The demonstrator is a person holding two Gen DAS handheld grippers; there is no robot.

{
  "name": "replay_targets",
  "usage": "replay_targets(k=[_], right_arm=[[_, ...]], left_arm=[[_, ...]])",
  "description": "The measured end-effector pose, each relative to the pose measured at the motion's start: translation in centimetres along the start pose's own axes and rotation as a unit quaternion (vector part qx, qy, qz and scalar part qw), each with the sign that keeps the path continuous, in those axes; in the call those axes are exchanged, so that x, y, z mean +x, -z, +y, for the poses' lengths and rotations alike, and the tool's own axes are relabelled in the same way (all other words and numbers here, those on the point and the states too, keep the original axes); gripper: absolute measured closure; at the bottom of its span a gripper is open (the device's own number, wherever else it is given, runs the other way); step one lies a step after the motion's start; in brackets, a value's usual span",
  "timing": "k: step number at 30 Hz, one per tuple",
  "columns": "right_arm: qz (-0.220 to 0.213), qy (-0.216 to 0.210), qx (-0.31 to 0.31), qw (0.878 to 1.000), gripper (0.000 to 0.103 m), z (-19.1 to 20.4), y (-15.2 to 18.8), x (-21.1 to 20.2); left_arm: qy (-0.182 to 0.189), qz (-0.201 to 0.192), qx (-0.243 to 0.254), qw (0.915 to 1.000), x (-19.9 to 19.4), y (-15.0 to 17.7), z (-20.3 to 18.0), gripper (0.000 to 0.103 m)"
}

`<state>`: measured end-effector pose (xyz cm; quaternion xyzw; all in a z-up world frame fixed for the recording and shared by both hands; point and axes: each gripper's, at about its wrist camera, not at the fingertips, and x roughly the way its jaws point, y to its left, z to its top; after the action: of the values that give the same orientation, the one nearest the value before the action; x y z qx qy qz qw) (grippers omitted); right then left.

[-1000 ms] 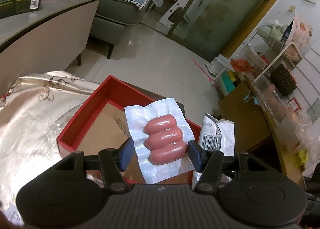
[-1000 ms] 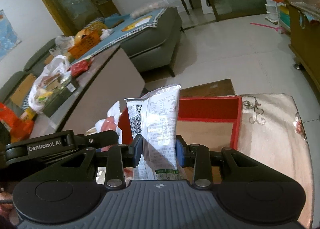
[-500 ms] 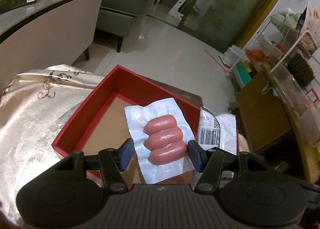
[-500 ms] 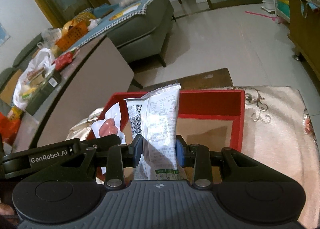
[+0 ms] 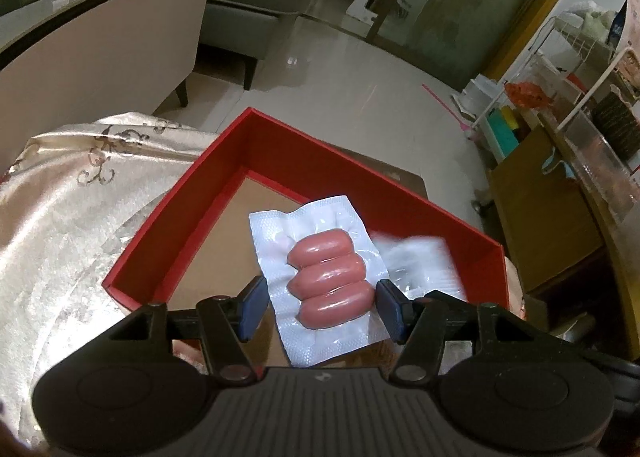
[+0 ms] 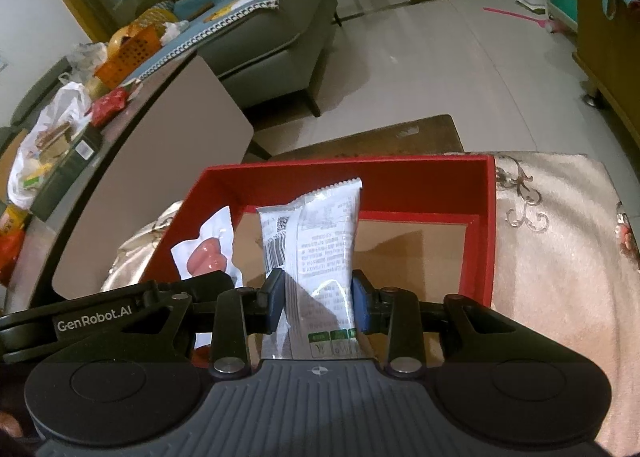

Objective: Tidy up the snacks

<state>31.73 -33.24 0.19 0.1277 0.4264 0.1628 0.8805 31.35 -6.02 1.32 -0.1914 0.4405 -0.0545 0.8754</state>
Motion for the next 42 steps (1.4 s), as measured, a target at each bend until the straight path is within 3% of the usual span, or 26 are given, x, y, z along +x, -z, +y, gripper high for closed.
replay_targets(k=[12,16,26,36,42], right_arm=[[0.010,0.007,0.002,1.000,0.055,0.0,0.2,0.4],[0.005,0.006,0.003,1.000,0.050,0.3,0.0,0.1],[0.004,0.004,-0.016,1.000,0.037,1.8,0.7,-1.8],[0.021,0.002,-0.052,0.998,0.021,4.7,4.4,-5.2],[0.047,-0.019,-0.088,0.995,0.017,7.9,8.0,-6.5]], left_arm=[[-0.012,0.003,0.009,0.9999,0.4,0.2,-0.2,0.050],[-0.015,-0.005,0.005,0.9999,-0.2,-0.1,0.1,0.041],[-0.006,-0.009,0.016,0.9998,-3.3,0.0,1.7,0.041],[0.005,-0.006,0.026,0.9996,-8.7,2.3,4.6,0.040],[-0.002,0.028,-0.010,0.9995,-10.7,5.2,7.9,0.039]])
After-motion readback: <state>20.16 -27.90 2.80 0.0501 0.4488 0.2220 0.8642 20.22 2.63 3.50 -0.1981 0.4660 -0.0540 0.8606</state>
